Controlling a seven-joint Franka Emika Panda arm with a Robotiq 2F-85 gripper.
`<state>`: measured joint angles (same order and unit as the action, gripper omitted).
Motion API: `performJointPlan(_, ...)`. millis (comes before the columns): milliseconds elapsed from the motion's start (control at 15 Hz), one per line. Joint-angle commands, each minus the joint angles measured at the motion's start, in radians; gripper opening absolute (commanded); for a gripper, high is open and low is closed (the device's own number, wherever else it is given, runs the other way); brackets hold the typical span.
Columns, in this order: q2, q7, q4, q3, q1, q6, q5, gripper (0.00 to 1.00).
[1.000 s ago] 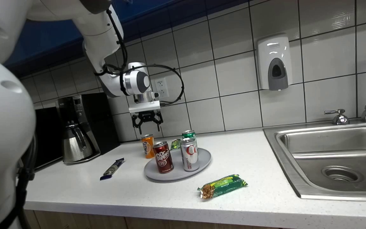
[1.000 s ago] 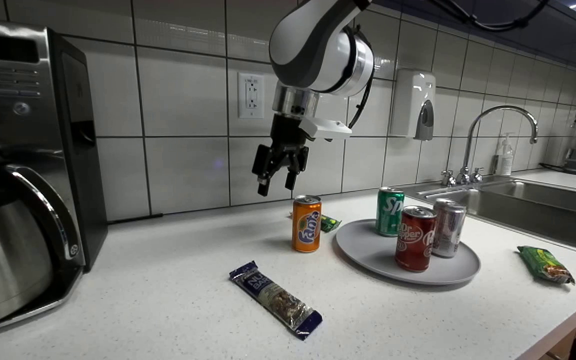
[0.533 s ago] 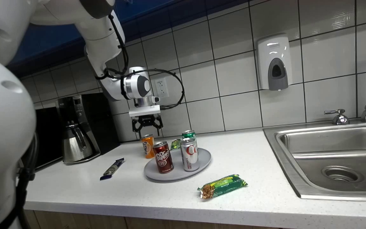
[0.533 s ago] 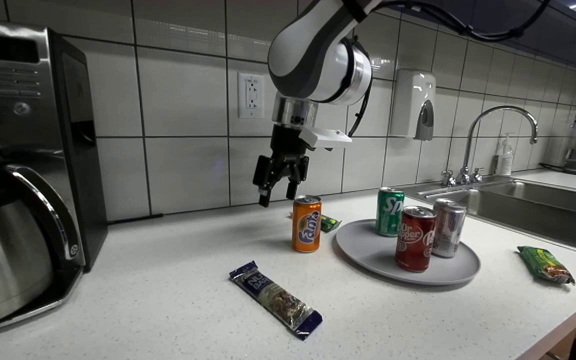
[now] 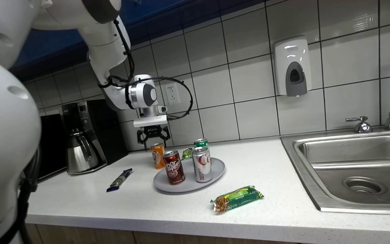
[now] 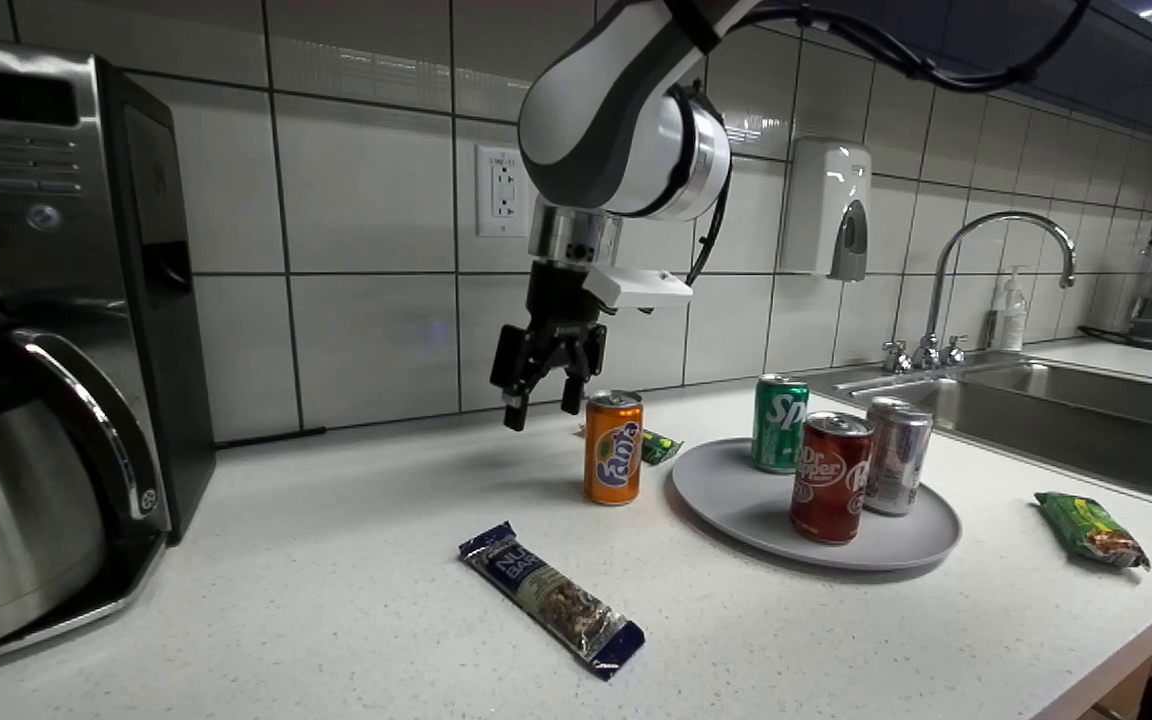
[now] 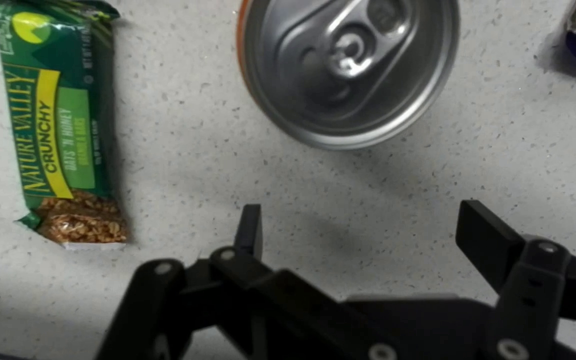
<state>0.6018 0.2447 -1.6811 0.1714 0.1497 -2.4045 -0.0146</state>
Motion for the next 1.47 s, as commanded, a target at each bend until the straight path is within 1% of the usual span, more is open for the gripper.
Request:
performJointPlan(0, -0.024, -0.063, -0.022, -0.023, 0.026, 0.0, -0.03, 1.0)
performJointPlan(267, -0.032, -0.102, -0.041, -0.04, 0.03, -0.007, -0.038, 1.0)
performJointPlan(667, -0.046, -0.123, -0.066, -0.059, 0.03, -0.009, -0.058, 1.0)
performJointPlan(1133, -0.087, -0.136, -0.107, -0.056, 0.036, -0.011, -0.062, 1.0)
performJointPlan(1400, -0.119, -0.17, -0.145, -0.059, 0.046, -0.01, -0.063, 1.0)
